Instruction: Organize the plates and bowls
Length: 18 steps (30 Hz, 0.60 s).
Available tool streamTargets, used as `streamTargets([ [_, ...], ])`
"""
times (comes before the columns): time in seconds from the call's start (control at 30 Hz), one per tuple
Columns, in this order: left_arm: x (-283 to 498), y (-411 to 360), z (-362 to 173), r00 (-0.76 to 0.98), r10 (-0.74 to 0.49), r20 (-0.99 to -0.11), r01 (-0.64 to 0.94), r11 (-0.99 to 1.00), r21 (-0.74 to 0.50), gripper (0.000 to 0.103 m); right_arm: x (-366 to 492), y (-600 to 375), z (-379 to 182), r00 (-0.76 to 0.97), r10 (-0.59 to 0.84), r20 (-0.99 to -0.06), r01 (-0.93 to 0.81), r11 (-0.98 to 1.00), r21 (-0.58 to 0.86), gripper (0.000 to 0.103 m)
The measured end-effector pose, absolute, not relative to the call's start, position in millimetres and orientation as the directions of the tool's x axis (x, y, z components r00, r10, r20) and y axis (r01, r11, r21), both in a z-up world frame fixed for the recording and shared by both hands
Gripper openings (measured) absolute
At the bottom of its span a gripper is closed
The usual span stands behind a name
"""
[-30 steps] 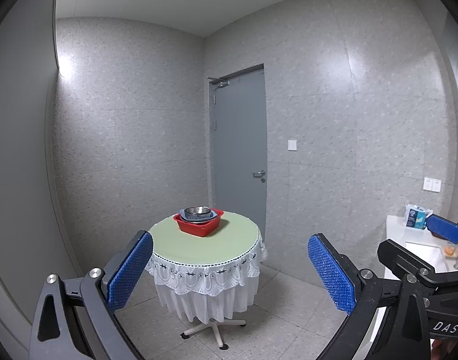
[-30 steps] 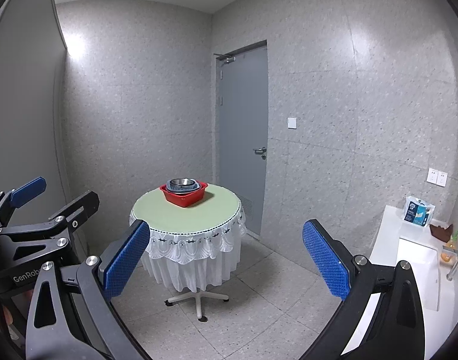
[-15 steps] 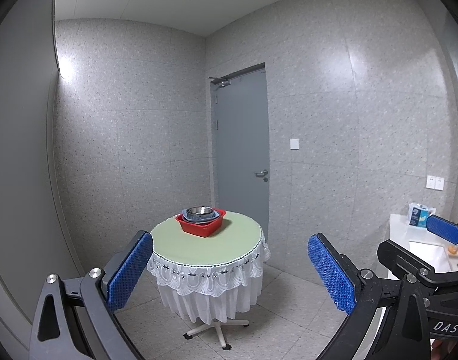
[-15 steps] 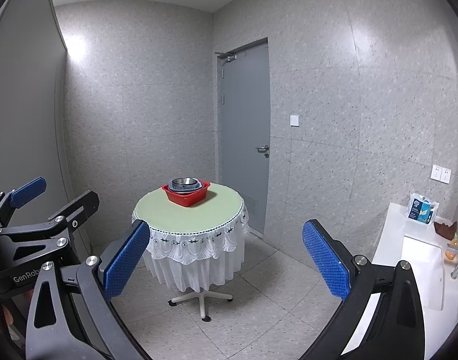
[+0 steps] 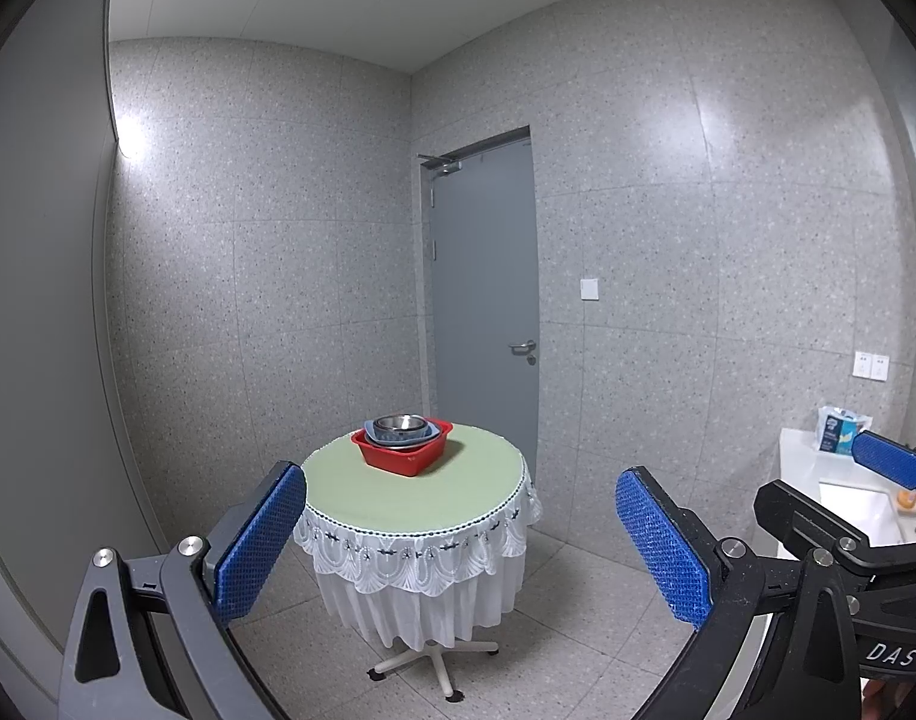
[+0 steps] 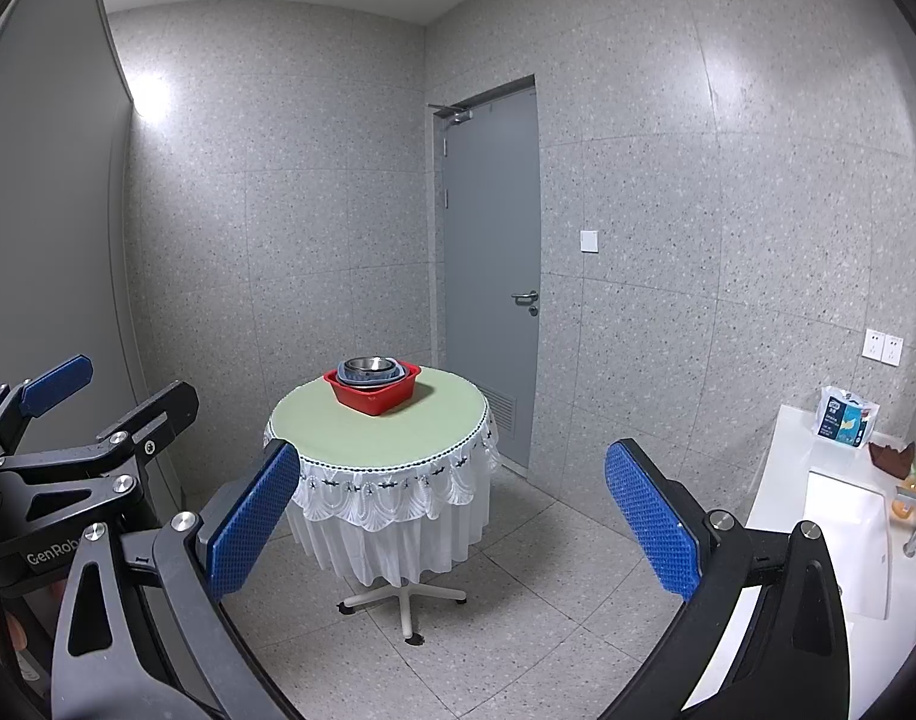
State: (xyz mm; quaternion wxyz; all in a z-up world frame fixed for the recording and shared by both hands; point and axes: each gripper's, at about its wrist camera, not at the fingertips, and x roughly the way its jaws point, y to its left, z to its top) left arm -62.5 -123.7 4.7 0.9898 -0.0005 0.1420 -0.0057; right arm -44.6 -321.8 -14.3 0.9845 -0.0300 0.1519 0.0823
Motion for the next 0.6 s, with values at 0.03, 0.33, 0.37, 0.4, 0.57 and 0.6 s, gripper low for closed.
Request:
streamTargets([
  [0.03, -62, -124, 3, 0.96, -0.012, -0.281, 0.011, 1.0, -0.003, 0.102, -45, -321, -14, 0.941, 0.152, -0.304, -0.17, 0.985, -0.035, 0.103],
  [0.33, -58, -128, 1, 0.96, -0.009, -0.281, 0.009, 1.0, 0.0, 0.102, -45, -320, -15, 0.941, 0.151, -0.304, -0.169, 0.985, -0.035, 0.103],
  [0.37, -58, -130, 1, 0.96, -0.008, -0.28, 0.008, 1.0, -0.001, 0.102, -44, -320, -15, 0.941, 0.15, -0.304, -0.169, 0.985, -0.035, 0.103],
  [0.4, -58, -132, 1, 0.96, -0.007, -0.28, 0.007, 1.0, -0.001, 0.102, -44, -320, -15, 0.94, 0.153, -0.304, -0.17, 0.985, -0.033, 0.103],
  [0.57, -56, -137, 1, 0.959, -0.003, -0.282, 0.003, 1.0, 0.0, 0.102, -44, -320, -15, 0.94, 0.152, -0.306, -0.171, 0.985, -0.033, 0.103],
  [0.6, -56, -137, 1, 0.96, -0.003, -0.281, 0.003, 1.0, 0.0, 0.102, -43, -320, -15, 0.94, 0.153, -0.306, -0.171, 0.985, -0.033, 0.103],
])
